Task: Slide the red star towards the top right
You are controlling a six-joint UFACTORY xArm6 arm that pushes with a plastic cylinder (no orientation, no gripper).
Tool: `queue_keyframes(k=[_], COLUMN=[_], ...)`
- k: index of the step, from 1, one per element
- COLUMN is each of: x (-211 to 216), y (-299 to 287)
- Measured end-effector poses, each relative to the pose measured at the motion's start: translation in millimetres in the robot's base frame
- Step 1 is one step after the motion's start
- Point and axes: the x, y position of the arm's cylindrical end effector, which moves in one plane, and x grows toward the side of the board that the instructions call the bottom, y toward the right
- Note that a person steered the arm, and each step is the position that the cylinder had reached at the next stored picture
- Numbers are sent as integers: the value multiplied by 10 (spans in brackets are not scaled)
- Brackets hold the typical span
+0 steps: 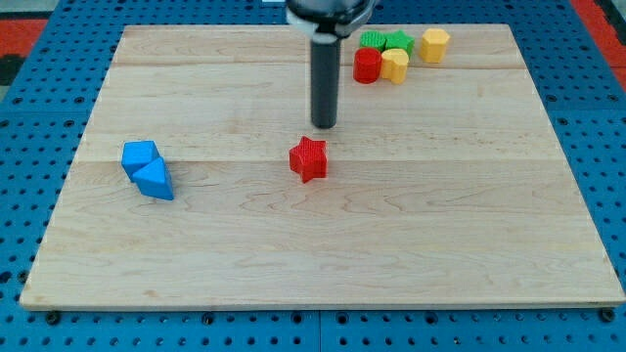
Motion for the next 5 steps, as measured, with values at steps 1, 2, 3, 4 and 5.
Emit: queue_keyframes(k=[1, 2, 3, 4, 5], x=[318, 723, 630, 256, 148], y=[-478, -426, 170, 566, 550])
